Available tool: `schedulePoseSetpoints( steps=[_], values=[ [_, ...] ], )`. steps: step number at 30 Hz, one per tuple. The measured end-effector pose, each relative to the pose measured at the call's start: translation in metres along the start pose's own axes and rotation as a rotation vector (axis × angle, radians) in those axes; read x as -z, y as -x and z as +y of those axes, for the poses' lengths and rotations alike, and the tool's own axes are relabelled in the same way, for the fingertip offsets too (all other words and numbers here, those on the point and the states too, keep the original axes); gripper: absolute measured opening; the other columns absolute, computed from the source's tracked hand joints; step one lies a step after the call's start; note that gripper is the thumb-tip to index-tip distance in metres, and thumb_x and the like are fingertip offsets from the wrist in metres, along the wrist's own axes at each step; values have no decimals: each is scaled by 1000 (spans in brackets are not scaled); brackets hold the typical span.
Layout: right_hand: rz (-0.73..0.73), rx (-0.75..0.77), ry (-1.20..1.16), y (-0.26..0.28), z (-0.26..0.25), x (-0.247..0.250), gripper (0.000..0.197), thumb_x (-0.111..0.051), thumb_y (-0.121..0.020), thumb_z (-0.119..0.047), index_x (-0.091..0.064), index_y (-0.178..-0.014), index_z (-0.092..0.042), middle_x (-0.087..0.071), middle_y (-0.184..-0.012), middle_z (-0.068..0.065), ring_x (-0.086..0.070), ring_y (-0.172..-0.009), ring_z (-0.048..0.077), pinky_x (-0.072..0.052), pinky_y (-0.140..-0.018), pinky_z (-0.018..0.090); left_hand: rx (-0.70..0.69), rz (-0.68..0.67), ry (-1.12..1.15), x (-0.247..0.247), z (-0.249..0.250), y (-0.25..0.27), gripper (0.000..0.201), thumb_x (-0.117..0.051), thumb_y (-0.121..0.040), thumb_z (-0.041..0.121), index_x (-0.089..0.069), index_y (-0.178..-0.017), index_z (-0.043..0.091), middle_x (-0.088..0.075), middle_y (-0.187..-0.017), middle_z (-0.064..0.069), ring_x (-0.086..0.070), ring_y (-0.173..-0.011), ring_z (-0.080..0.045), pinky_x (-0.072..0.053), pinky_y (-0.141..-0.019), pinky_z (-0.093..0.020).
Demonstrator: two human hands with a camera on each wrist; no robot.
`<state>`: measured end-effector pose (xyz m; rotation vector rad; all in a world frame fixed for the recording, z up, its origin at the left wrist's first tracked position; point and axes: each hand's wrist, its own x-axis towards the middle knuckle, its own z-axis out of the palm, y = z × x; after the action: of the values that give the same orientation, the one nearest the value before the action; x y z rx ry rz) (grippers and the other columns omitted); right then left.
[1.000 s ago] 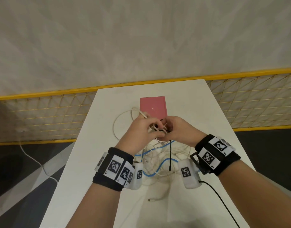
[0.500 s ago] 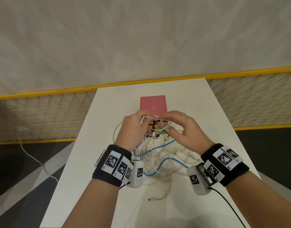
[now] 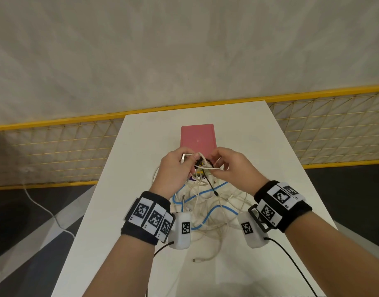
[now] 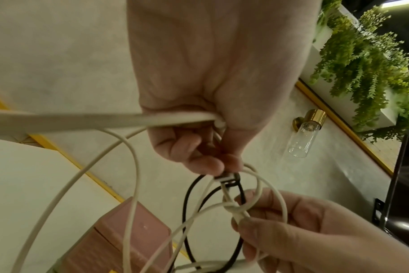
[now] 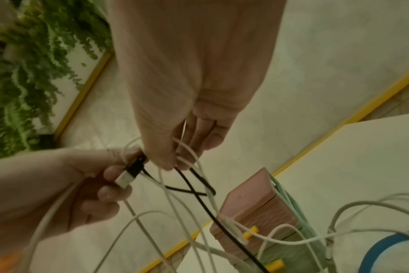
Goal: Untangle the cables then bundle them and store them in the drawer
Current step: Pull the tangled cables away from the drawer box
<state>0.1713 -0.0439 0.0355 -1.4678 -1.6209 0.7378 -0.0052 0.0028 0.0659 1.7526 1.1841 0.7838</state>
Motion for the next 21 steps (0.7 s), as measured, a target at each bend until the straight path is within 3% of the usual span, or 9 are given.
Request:
schedulePoseSetpoints(
  steps=[4, 7, 11, 14, 16, 19, 21],
  values=[
    [169, 117, 250, 2, 3, -7, 16, -74, -75, -12, -59, -79, -13, -52, -80, -7, -53, -69, 12, -41, -60, 20, 12, 59, -6, -3, -5, 1, 15, -60, -94, 28, -70, -87, 20, -60, -54, 6, -50, -49, -6, -46, -60, -26],
    [254, 232, 493, 3, 3, -13, 18, -76, -73, -16, -58, -77, -17, -53, -81, -4, -52, -67, 15, -39, -65, 28, 17, 102, 24, -8, -7, 3, 16, -59, -95, 28, -71, -87, 22, -61, -54, 6, -51, -51, -5, -47, -61, -27],
    [236, 361, 583, 6, 9, -17, 16, -71, -74, -12, -61, -82, -20, -62, -85, -5, -59, -74, 16, -33, -80, 29, 26, 204, 115, -13, -7, 5, 18, -57, -96, 23, -68, -82, 28, -61, -57, 5, -49, -45, 1, -43, -54, -16],
    [185, 372, 521, 11, 7, -17, 5, -64, -85, -24, -63, -88, -20, -68, -90, -10, -61, -72, 11, -37, -80, 28, 11, 232, 190, -12, -10, 3, 19, -57, -96, 19, -68, -82, 27, -63, -60, 4, -52, -49, -3, -45, -52, -18],
    [158, 307, 374, 15, 2, -17, 11, -56, -90, -30, -63, -90, -21, -69, -89, -10, -60, -70, 7, -41, -80, 29, -34, 211, 176, -12, -13, 3, 18, -57, -96, 16, -69, -87, 24, -66, -66, 8, -57, -58, -2, -48, -59, -18],
    [116, 68, -38, 12, -5, -14, 4, -51, -95, -22, -52, -99, -24, -62, -94, -7, -65, -75, 10, -49, -70, 25, -83, 186, 136, -8, -19, 0, 15, -56, -96, 15, -68, -92, 24, -66, -81, 11, -58, -71, 4, -45, -69, -19],
    [88, 13, -104, 7, -5, -11, 14, -55, -94, -16, -55, -108, -18, -59, -106, -7, -66, -78, 5, -49, -69, 16, -98, 138, 120, -5, -20, 0, 14, -56, -97, 16, -68, -94, 25, -67, -92, 4, -57, -79, 6, -43, -74, -15]
  ],
)
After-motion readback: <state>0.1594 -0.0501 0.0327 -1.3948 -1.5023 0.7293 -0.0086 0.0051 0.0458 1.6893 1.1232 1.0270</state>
